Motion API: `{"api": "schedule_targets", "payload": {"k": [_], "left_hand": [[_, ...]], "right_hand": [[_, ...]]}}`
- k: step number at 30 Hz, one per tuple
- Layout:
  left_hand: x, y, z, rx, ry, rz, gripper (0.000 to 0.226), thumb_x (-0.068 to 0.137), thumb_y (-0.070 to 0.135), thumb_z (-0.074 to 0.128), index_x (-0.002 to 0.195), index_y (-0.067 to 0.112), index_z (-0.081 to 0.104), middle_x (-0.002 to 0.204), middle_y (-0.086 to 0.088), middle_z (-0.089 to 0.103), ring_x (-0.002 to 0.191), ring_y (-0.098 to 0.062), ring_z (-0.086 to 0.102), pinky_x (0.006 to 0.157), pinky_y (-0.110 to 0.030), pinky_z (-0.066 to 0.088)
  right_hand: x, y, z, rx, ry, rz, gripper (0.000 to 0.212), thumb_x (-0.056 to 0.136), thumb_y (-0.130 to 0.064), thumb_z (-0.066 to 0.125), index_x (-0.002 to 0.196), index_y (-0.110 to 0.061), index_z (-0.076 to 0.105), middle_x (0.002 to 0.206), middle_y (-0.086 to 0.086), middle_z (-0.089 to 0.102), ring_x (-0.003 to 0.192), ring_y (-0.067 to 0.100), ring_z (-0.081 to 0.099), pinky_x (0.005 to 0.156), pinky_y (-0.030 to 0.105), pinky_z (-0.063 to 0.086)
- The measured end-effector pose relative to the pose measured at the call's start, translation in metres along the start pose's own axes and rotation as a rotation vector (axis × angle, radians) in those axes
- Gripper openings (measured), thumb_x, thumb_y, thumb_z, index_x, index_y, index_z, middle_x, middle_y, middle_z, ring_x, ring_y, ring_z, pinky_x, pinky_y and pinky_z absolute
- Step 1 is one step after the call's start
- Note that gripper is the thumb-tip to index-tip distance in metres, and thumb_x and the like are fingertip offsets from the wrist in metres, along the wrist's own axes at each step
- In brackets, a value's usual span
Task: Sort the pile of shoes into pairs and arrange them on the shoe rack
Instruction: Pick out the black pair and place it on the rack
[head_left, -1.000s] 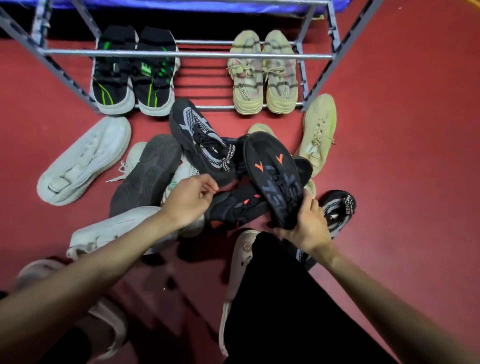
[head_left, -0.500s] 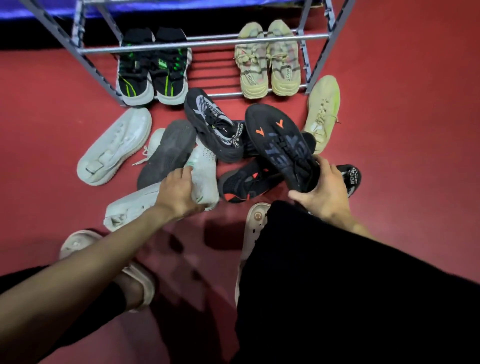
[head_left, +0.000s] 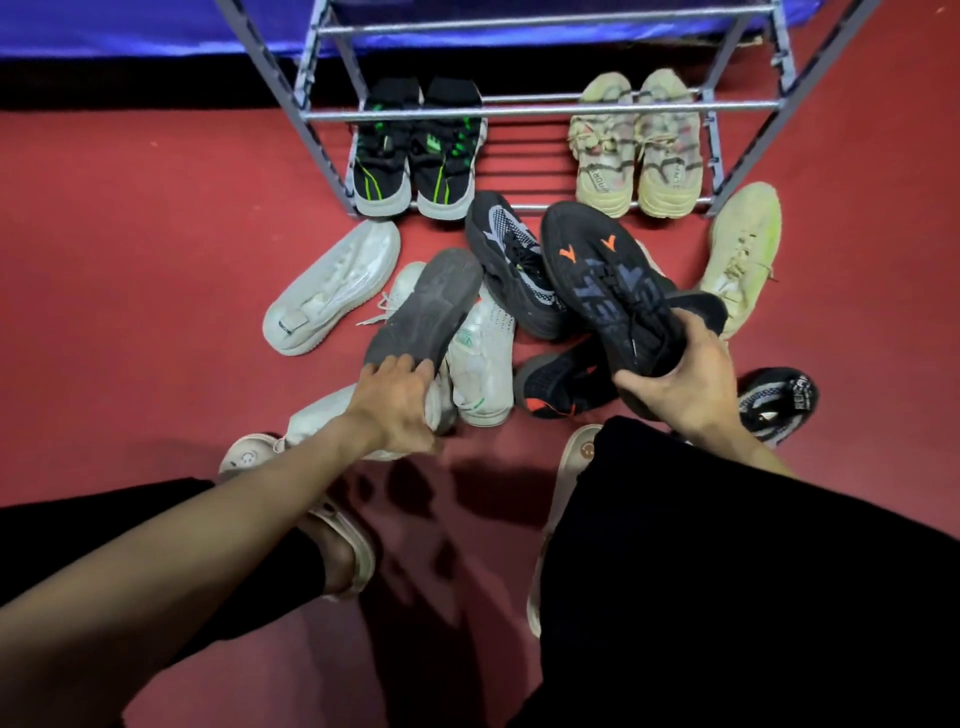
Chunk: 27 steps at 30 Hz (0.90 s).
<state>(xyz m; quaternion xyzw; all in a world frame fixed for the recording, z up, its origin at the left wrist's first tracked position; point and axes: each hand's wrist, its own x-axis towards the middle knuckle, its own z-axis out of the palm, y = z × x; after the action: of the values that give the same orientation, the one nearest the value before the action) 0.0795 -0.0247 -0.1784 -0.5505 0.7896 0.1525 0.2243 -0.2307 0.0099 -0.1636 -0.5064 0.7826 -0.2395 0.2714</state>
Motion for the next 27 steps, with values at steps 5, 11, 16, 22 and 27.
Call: {"api": "schedule_targets", "payload": {"k": [5, 11, 16, 22, 27], "left_hand": [[-0.001, 0.005, 0.002, 0.051, -0.169, 0.16, 0.081, 0.052, 0.054, 0.074, 0.12, 0.017, 0.048, 0.118, -0.005, 0.052, 0.115, -0.027, 0.05, 0.096, -0.04, 0.043], [0.01, 0.017, 0.001, -0.283, -0.239, 0.163, 0.063, 0.075, 0.066, 0.062, 0.118, 0.02, 0.063, 0.12, -0.004, 0.063, 0.116, -0.024, 0.058, 0.097, -0.037, 0.049], [0.032, -0.001, 0.006, -0.33, 0.227, -0.317, 0.065, 0.079, 0.043, 0.066, 0.13, 0.011, 0.043, 0.132, -0.018, 0.043, 0.123, -0.038, 0.044, 0.098, -0.047, 0.043], [0.054, -0.028, 0.02, -0.767, -0.058, -0.584, 0.102, 0.07, 0.057, 0.073, 0.149, 0.034, 0.014, 0.142, -0.02, 0.033, 0.127, -0.045, 0.045, 0.107, -0.05, 0.04], [0.054, -0.041, 0.015, -0.878, 0.028, -0.596, 0.107, 0.048, 0.057, 0.08, 0.14, 0.039, 0.029, 0.134, -0.013, 0.043, 0.124, -0.037, 0.05, 0.107, -0.047, 0.043]], "right_hand": [[0.009, -0.014, 0.014, 0.072, 0.01, -0.013, 0.084, 0.047, -0.048, 0.073, 0.124, -0.024, 0.049, 0.117, 0.003, 0.065, 0.113, 0.022, 0.058, 0.1, 0.039, 0.047], [0.017, -0.02, 0.023, 0.098, -0.001, -0.034, 0.083, 0.049, -0.046, 0.076, 0.124, -0.024, 0.049, 0.115, 0.003, 0.065, 0.112, 0.021, 0.058, 0.1, 0.035, 0.046], [0.018, -0.022, 0.031, 0.07, -0.011, -0.039, 0.085, 0.048, -0.046, 0.074, 0.124, -0.022, 0.049, 0.116, 0.004, 0.064, 0.113, 0.023, 0.058, 0.1, 0.038, 0.046], [0.022, -0.022, 0.042, 0.029, -0.011, -0.047, 0.086, 0.048, -0.045, 0.076, 0.125, -0.017, 0.051, 0.116, 0.008, 0.065, 0.111, 0.025, 0.058, 0.096, 0.033, 0.045], [0.031, -0.02, 0.044, 0.004, -0.075, 0.008, 0.088, 0.051, -0.046, 0.08, 0.128, -0.017, 0.049, 0.119, 0.01, 0.064, 0.115, 0.026, 0.057, 0.096, 0.028, 0.042]]}}
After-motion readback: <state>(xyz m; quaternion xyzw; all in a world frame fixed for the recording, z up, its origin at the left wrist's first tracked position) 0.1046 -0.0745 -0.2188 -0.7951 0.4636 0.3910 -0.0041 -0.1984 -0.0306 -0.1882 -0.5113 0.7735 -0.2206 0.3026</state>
